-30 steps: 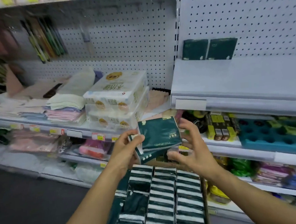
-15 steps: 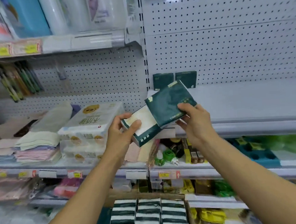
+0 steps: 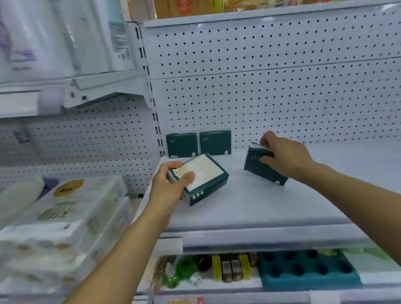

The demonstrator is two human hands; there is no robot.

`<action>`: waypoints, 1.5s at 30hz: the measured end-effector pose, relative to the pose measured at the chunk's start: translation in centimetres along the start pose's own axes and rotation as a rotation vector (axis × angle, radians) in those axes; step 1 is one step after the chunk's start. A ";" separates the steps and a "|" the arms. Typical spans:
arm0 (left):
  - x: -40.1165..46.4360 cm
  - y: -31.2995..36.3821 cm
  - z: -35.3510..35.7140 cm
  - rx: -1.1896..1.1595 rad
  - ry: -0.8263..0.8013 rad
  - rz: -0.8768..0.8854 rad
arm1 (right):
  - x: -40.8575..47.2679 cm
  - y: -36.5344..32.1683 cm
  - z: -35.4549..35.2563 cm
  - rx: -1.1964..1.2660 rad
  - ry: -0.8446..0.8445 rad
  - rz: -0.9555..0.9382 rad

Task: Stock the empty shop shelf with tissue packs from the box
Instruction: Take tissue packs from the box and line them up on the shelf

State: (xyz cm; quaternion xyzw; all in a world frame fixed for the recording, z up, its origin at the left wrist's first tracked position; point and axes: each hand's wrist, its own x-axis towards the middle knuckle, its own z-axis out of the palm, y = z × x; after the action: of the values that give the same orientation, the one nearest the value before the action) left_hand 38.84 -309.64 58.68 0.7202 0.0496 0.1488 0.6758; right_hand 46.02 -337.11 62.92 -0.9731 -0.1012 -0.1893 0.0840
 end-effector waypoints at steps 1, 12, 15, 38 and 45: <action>0.8 -0.1 1.0 0.000 -0.004 -0.011 | 0.6 0.8 0.3 0.011 0.012 -0.030; 7.8 -1.4 6.0 0.058 -0.014 -0.050 | 4.6 7.3 5.0 -0.033 0.034 -0.148; 9.4 -1.4 6.5 0.067 -0.005 -0.066 | 8.0 8.4 6.6 0.036 0.068 -0.174; 13.6 -2.1 9.2 -0.106 -0.087 -0.222 | 15.5 7.4 11.5 0.016 0.361 -0.396; 12.0 0.3 10.5 -0.246 -0.115 -0.284 | 10.5 4.7 9.0 0.569 0.176 -0.548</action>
State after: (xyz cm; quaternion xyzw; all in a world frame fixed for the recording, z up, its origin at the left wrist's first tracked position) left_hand 53.16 -316.49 60.34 0.6254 0.0935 0.0153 0.7746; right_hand 59.79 -338.12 58.13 -0.8280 -0.3978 -0.2518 0.3046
